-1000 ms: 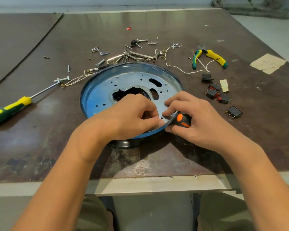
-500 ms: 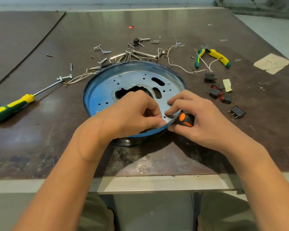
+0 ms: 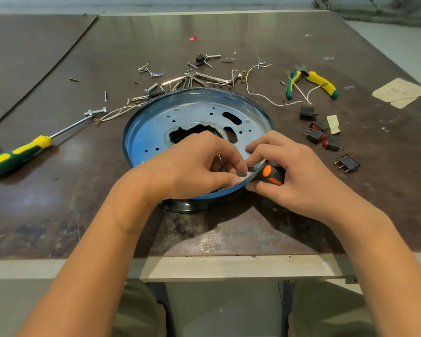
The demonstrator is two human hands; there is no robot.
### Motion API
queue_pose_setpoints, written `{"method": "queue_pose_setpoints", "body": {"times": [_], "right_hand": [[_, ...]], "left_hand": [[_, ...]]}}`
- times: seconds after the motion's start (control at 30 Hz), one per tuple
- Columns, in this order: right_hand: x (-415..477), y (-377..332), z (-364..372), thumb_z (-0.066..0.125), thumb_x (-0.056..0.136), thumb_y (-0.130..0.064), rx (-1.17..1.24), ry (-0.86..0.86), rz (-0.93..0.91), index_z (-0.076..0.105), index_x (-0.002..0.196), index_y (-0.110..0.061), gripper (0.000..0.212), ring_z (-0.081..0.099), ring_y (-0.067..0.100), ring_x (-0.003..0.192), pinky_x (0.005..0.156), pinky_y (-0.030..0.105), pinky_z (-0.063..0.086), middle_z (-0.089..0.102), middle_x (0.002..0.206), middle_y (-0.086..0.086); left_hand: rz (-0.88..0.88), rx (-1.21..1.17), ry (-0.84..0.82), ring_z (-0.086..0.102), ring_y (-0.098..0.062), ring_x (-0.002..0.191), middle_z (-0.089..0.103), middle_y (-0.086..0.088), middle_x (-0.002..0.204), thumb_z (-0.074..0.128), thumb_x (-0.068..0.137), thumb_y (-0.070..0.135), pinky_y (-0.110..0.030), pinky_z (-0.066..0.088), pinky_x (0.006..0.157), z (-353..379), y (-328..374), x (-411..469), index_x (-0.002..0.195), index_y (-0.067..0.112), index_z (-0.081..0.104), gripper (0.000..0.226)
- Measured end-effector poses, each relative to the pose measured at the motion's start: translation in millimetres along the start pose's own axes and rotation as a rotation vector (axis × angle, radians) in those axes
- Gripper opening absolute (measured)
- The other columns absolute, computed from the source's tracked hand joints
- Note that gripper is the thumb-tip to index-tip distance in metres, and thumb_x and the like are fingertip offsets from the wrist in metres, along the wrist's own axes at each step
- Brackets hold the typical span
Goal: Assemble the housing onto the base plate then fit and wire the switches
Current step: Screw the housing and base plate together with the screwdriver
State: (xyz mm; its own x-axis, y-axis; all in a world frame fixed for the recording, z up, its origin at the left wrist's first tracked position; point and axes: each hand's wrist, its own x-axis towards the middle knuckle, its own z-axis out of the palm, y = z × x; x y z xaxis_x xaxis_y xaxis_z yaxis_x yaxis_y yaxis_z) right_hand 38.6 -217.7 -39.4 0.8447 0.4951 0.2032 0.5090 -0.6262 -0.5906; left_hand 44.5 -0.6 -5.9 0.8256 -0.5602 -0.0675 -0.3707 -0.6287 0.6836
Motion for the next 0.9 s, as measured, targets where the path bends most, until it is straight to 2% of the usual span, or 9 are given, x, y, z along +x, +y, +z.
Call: {"method": "queue_pose_setpoints", "body": {"times": [0.13, 0.3, 0.47, 0.7, 0.8, 0.9], "right_hand": [[0.6, -0.2, 0.0, 0.073, 0.076, -0.036, 0.002, 0.000, 0.000, 0.066, 0.096, -0.028, 0.023, 0.056, 0.010, 0.105, 0.086, 0.040, 0.051, 0.055, 0.114, -0.011], [0.4, 0.1, 0.8, 0.075, 0.076, -0.034, 0.008, 0.006, -0.005, 0.066, 0.096, -0.027, 0.023, 0.057, 0.011, 0.104, 0.085, 0.041, 0.051, 0.055, 0.114, -0.012], [0.6, 0.6, 1.0, 0.074, 0.076, -0.034, 0.013, 0.005, -0.001, 0.065, 0.097, -0.027, 0.024, 0.057, 0.011, 0.104, 0.086, 0.043, 0.051, 0.054, 0.113, -0.012], [0.0, 0.3, 1.7, 0.078, 0.077, -0.029, 0.011, 0.003, 0.004, 0.066, 0.098, -0.028, 0.024, 0.056, 0.011, 0.106, 0.088, 0.042, 0.051, 0.053, 0.115, -0.013], [0.0, -0.6, 1.9, 0.077, 0.077, -0.029, 0.003, -0.005, 0.011, 0.064, 0.098, -0.029, 0.025, 0.055, 0.009, 0.107, 0.090, 0.040, 0.051, 0.053, 0.116, -0.013], [0.2, -1.2, 1.6, 0.078, 0.077, -0.028, -0.008, -0.005, 0.013, 0.063, 0.099, -0.030, 0.026, 0.055, 0.008, 0.108, 0.092, 0.038, 0.050, 0.052, 0.117, -0.013]], "left_hand": [[0.008, -0.120, 0.022, 0.068, -0.005, 0.088, 0.074, 0.010, 0.092, 0.068, 0.091, 0.028, -0.028, 0.052, 0.083, -2.8, -1.0, -2.0, 0.107, 0.024, 0.073, 0.017], [0.005, -0.087, 0.033, 0.066, -0.002, 0.080, 0.071, 0.011, 0.084, 0.073, 0.087, 0.020, -0.027, 0.055, 0.080, -0.9, 0.9, -0.3, 0.104, 0.022, 0.073, 0.017], [-0.003, -0.067, 0.036, 0.065, -0.002, 0.080, 0.070, 0.011, 0.085, 0.071, 0.089, 0.019, -0.028, 0.055, 0.082, 0.4, 2.6, -0.3, 0.105, 0.023, 0.072, 0.016], [-0.014, 0.027, 0.010, 0.061, -0.012, 0.076, 0.068, 0.005, 0.084, 0.066, 0.092, 0.021, -0.035, 0.052, 0.074, 2.4, 5.2, -0.3, 0.096, 0.025, 0.071, 0.007], [-0.026, 0.102, 0.013, 0.058, -0.014, 0.071, 0.065, 0.002, 0.079, 0.059, 0.096, 0.026, -0.033, 0.047, 0.065, 5.0, 5.1, 0.8, 0.096, 0.029, 0.068, 0.009], [-0.011, 0.038, 0.036, 0.055, -0.010, 0.065, 0.064, 0.000, 0.075, 0.055, 0.098, 0.033, -0.029, 0.044, 0.062, 2.8, 3.5, -0.2, 0.092, 0.028, 0.068, 0.015]]}}
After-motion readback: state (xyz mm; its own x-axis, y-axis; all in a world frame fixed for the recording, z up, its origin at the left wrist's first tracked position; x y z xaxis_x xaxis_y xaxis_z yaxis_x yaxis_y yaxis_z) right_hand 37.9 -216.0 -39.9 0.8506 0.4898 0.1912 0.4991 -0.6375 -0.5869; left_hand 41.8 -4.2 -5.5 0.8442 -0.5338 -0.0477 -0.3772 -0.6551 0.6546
